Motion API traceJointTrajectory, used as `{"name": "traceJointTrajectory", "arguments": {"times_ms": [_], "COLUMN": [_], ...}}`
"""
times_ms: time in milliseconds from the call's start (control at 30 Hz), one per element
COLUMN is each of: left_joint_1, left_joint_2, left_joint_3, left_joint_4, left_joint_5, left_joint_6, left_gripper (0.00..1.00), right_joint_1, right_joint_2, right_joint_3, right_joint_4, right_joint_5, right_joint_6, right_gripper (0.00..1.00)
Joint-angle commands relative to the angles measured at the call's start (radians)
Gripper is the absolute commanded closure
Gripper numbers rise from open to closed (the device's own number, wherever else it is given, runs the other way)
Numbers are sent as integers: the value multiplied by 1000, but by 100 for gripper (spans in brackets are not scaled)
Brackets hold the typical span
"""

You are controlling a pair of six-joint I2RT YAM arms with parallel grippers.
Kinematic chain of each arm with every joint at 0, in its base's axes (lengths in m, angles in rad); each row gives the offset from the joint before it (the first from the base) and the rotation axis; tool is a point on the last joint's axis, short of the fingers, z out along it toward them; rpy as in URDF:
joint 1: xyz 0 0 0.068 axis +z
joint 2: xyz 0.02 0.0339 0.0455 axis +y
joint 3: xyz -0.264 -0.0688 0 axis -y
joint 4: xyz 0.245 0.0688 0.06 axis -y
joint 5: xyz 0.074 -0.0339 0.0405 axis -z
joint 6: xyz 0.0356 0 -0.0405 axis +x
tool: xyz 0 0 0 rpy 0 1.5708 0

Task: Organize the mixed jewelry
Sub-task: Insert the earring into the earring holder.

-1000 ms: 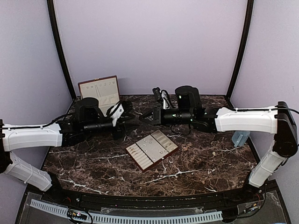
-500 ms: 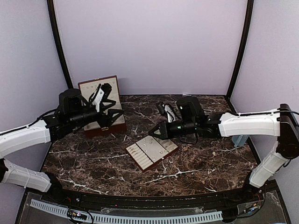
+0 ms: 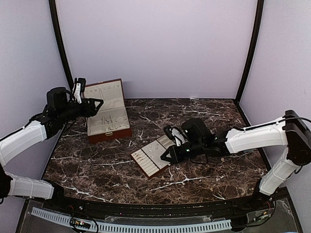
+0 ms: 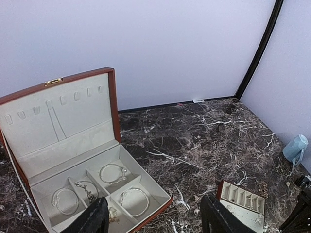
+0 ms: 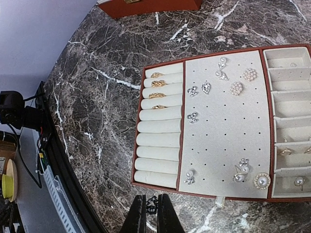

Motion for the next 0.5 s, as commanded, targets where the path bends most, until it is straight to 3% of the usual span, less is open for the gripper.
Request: {"name": "traceJointTrajectory", "arguments": {"times_ms": [0, 467], "left_joint_1": [7, 7], "left_joint_2": [-21, -32], "left_joint_3": [-18, -21], "left_joint_4": [-3, -9], "left_joint_5": [24, 38], "left_joint_6": [-29, -38], "left_gripper": [32, 31], "right_joint_1": [6, 11], "right_joint_2": [32, 113], "right_joint_3": [-13, 15], "right_joint_4": [36, 4], "right_joint_5": [32, 75], "right_joint_6": [-30, -61], "right_gripper": [94, 94]}}
